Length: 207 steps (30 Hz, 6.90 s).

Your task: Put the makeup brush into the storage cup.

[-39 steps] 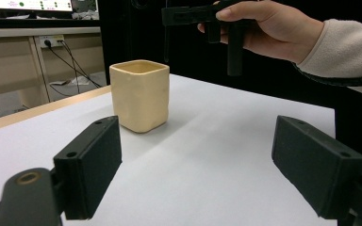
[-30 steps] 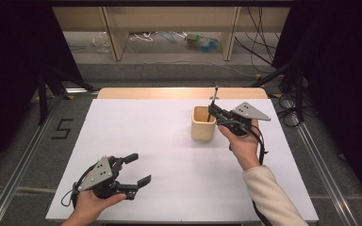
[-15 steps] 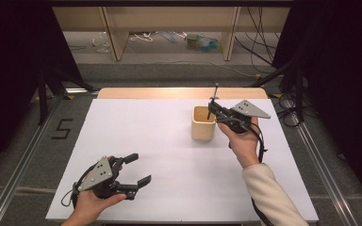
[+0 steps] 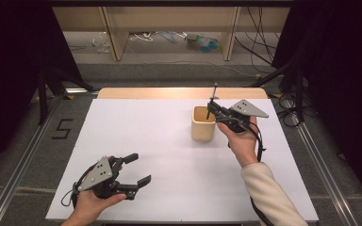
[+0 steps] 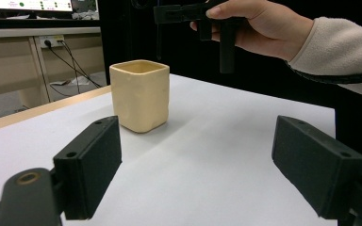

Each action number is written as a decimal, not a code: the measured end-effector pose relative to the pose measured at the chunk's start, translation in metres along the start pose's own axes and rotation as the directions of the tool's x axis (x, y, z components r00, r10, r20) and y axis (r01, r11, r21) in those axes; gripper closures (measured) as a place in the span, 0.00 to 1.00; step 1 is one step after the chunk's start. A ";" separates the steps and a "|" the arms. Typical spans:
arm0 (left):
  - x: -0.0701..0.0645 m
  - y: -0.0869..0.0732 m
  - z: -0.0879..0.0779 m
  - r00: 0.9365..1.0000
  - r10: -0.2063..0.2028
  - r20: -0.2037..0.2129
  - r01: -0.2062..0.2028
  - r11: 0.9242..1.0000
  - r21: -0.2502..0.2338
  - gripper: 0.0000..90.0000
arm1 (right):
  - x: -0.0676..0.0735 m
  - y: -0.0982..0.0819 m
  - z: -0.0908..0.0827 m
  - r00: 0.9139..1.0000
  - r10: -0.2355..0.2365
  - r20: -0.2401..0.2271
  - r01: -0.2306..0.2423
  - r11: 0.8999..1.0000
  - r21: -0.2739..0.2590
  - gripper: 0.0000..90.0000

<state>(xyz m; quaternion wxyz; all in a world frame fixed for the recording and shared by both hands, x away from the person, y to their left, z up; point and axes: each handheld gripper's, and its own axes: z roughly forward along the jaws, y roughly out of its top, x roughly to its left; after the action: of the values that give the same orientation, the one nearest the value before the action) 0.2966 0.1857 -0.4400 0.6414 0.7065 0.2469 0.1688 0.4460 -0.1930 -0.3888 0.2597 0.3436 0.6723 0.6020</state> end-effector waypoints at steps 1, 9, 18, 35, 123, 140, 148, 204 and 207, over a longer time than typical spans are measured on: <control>0.000 0.000 0.000 1.000 0.001 -0.002 -0.001 1.000 0.000 0.18 | 0.000 0.000 0.000 1.000 0.000 0.001 0.000 1.000 0.000 0.93; 0.001 0.000 0.000 1.000 0.008 0.002 -0.008 1.000 -0.005 0.18 | -0.002 -0.001 0.002 1.000 -0.002 0.003 0.002 1.000 -0.004 0.93; 0.001 0.000 0.000 1.000 0.009 0.000 -0.009 1.000 -0.004 0.18 | -0.002 0.000 0.004 1.000 0.002 0.000 -0.002 1.000 0.003 0.93; 0.001 0.000 0.001 1.000 0.007 0.005 -0.007 1.000 -0.009 0.17 | -0.003 -0.002 0.010 1.000 0.001 0.008 0.000 1.000 -0.007 0.93; 0.002 0.000 0.001 1.000 0.012 0.004 -0.012 1.000 -0.003 0.17 | -0.013 -0.002 0.031 1.000 -0.008 0.018 0.008 1.000 0.019 0.93; 0.002 -0.001 0.001 1.000 0.013 0.006 -0.013 1.000 -0.001 0.18 | -0.014 -0.006 0.036 1.000 -0.012 0.019 0.012 0.999 0.032 0.93; 0.002 -0.001 0.001 1.000 0.013 0.006 -0.013 1.000 0.000 0.18 | -0.015 -0.008 0.039 1.000 -0.014 0.019 0.013 0.999 0.037 0.93; 0.002 -0.001 0.001 1.000 0.011 0.006 -0.011 1.000 -0.001 0.18 | -0.018 -0.018 0.043 1.000 -0.010 0.027 0.007 0.996 0.087 0.93; 0.002 -0.001 0.001 1.000 0.010 0.005 -0.010 1.000 -0.001 0.18 | -0.018 -0.018 0.043 0.999 -0.017 0.028 0.015 0.996 0.082 0.93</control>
<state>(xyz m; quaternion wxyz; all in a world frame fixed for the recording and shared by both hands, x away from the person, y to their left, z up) 0.2984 0.1856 -0.4410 0.6414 0.7079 0.2417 0.1706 0.4876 -0.1801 -0.4142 0.2599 0.3571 0.6955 0.5668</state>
